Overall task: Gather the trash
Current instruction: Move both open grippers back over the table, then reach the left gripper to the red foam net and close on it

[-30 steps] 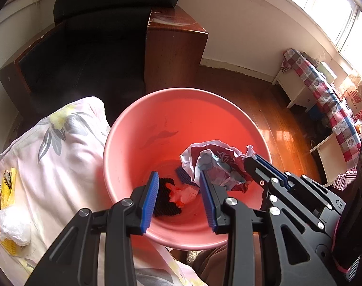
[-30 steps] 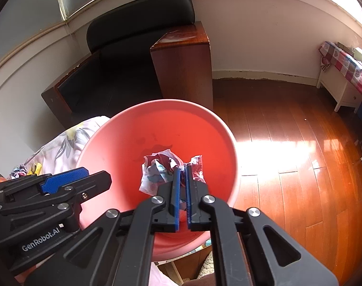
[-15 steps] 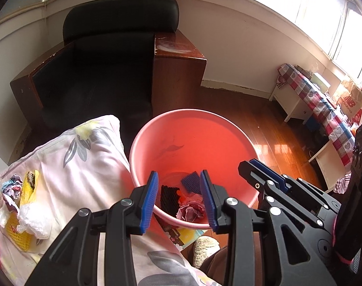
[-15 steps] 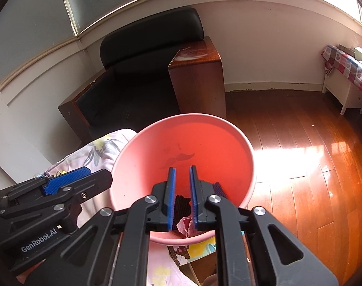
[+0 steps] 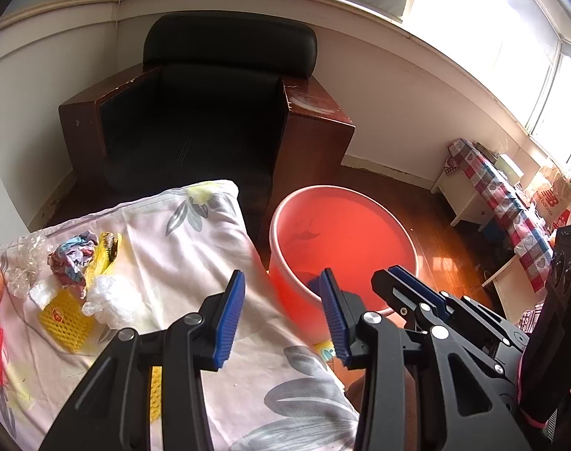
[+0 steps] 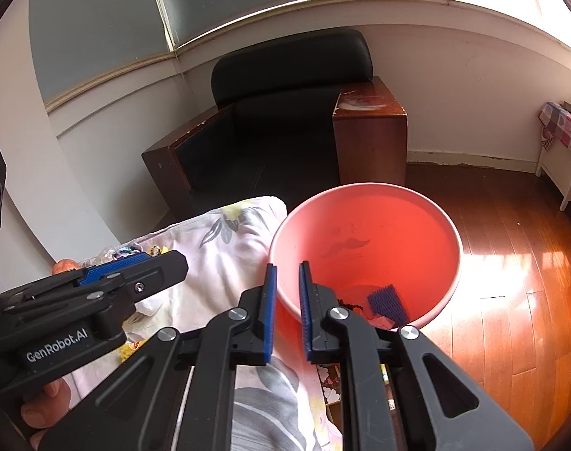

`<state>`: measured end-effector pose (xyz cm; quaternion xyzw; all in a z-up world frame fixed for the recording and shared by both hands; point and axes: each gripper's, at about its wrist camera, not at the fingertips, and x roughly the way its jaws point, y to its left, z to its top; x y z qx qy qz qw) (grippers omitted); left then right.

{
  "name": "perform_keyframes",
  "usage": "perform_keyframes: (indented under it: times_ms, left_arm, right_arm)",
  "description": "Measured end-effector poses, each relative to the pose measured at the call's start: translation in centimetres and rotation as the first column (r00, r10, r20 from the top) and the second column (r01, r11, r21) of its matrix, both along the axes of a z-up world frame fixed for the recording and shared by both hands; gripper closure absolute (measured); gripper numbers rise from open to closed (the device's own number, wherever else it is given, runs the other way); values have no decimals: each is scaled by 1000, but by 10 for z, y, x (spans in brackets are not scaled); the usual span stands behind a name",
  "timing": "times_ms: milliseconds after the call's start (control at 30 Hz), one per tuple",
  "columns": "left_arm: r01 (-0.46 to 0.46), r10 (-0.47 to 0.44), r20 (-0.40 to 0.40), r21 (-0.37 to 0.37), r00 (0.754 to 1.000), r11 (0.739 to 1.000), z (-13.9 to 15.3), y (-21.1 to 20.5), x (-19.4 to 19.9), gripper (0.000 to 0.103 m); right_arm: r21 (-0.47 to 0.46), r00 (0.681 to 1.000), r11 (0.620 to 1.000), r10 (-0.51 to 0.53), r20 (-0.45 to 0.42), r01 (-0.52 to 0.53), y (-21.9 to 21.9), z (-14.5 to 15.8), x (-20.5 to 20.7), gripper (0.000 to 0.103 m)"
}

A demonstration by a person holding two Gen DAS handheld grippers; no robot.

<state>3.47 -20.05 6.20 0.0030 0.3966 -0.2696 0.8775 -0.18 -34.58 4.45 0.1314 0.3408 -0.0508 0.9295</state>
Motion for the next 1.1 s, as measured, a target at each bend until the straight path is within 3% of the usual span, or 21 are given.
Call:
perform_keyframes:
  times_ms: [100, 200, 533, 933, 1100]
  left_arm:
    - [-37, 37, 13, 5, 999, 999, -2, 22, -7, 62]
    - [-79, 79, 7, 3, 997, 997, -8, 46, -11, 62]
    - [-226, 228, -56, 35, 972, 973, -47, 133, -17, 62]
    - [-411, 417, -62, 87, 907, 907, -83, 232, -23, 62]
    - [-499, 505, -53, 99, 861, 861, -88, 281, -27, 62]
  right_arm:
    - [-12, 999, 999, 43, -5, -43, 18, 0, -2, 91]
    - [-9, 997, 997, 73, -6, -73, 33, -2, -4, 78]
    - [5, 984, 984, 176, -37, -176, 81, -20, 3, 77]
    - [40, 950, 954, 301, -89, -298, 129, -47, 20, 77]
    - [62, 939, 944, 330, -100, -326, 138, -54, 28, 77]
